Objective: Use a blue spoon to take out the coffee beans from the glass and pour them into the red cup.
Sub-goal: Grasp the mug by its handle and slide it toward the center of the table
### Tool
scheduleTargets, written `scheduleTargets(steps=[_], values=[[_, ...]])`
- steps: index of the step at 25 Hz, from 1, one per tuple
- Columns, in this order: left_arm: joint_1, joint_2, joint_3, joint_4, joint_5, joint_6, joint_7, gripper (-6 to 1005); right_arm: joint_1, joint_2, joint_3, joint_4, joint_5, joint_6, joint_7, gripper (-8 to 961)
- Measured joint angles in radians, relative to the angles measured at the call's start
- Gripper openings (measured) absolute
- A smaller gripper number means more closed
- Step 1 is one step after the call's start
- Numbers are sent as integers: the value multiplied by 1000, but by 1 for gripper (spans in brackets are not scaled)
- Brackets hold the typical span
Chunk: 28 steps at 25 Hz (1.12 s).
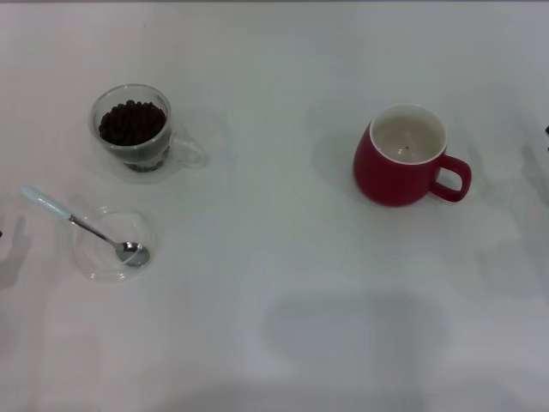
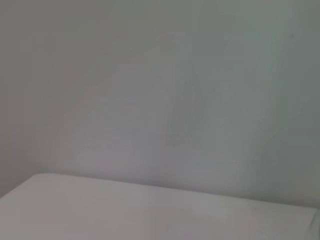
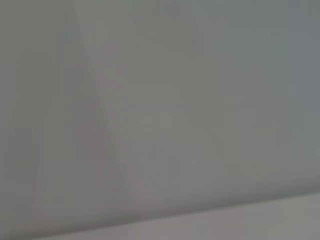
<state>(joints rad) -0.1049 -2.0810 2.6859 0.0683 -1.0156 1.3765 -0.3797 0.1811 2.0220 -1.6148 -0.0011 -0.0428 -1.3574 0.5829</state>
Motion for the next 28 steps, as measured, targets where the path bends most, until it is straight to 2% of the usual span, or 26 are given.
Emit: scheduleTargets(steps=[7, 13, 20, 24, 28], values=[[-2, 1, 0, 1, 23, 5, 0, 859, -3, -2, 23, 1, -4, -54, -194, 864], [-5, 1, 0, 1, 25, 6, -5, 858, -4, -3, 9, 2, -15, -94, -189, 862], [-8, 0, 0, 1, 25, 7, -5, 858, -18, -8, -124, 14, -80, -251, -125, 860], [-8, -1, 0, 2, 25, 7, -5, 858, -20, -9, -202, 15, -117, -248, -128, 859], [-8, -1, 0, 2, 25, 7, -5, 859, -20, -9, -219, 15, -126, -188, -125, 858]])
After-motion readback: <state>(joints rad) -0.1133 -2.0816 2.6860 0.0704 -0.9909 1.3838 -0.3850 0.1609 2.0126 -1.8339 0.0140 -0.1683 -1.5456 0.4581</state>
